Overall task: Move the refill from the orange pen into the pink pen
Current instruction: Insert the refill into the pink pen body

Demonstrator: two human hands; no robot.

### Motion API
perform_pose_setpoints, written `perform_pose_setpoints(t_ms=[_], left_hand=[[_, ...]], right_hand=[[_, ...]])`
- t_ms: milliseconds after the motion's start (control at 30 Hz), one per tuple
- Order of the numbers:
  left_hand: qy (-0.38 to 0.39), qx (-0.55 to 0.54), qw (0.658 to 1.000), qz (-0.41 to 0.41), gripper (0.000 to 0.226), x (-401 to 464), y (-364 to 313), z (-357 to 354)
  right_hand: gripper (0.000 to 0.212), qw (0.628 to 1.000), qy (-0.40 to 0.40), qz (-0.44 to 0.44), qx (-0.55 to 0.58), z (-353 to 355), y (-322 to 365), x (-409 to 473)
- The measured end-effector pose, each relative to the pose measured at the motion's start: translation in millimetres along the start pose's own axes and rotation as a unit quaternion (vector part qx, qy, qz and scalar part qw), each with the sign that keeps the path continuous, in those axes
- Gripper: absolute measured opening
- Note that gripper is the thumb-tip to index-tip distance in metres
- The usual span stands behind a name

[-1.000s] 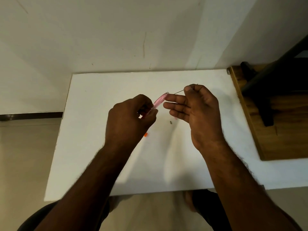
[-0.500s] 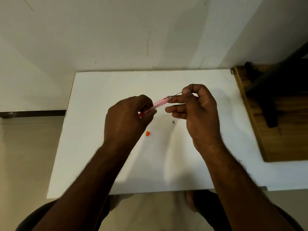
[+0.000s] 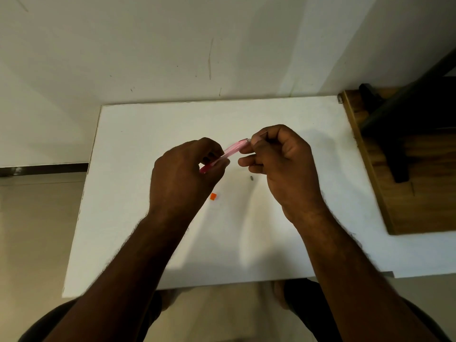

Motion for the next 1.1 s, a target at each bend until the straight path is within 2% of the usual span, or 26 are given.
perform_pose_setpoints(t_ms=[200, 467, 600, 667, 733, 800, 1000, 1100], left_hand=[[0.003, 0.001, 1.0, -0.004, 0.011, 1.1, 2.0, -0.8], [-0.003, -0.007, 1.0, -0.002, 0.011, 1.5, 3.8, -0.8], [-0.001, -0.007, 1.0, 0.0, 0.012, 2.4, 5.0, 0.3], [0.001, -0.007, 1.0, 0.0, 0.012, 3.1, 5.4, 0.9], [0.004, -0.01, 1.0, 0.002, 0.011, 3.4, 5.2, 1.2], [0.006, -0.012, 1.0, 0.002, 0.011, 3.7, 5.1, 1.6], [0.017, -0.013, 1.0, 0.002, 0.013, 3.1, 4.6, 1.7], [0.021, -0.016, 1.0, 0.004, 0.013, 2.9, 5.4, 2.0]], right_hand=[[0.011, 1.0, 0.011, -0.023, -0.012, 2.7, -1.5, 2.6], [0.024, 1.0, -0.008, -0.024, -0.009, 11.9, -1.6, 6.7], [0.02, 0.993, -0.061, -0.02, -0.101, 21.5, -10.3, 13.4], [0.014, 0.972, -0.072, -0.001, -0.222, 29.7, -17.8, 16.8], [0.011, 0.935, -0.05, 0.007, -0.35, 33.5, -26.0, 15.7], [0.011, 0.904, -0.033, -0.004, -0.425, 31.2, -33.4, 12.6], [0.016, 0.873, -0.007, 0.001, -0.488, 13.8, -41.7, 7.5], [0.02, 0.845, 0.001, 0.013, -0.535, 2.4, -47.4, 3.1]])
Point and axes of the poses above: each hand's wrist, its own x-axis towards the middle knuckle, its own z-axis out of the back of the hand, y = z × x, the point moved 1 cm from there along x, towards the middle knuckle, and after that the axes turned 2 degrees about x, right-handed, at the moved point
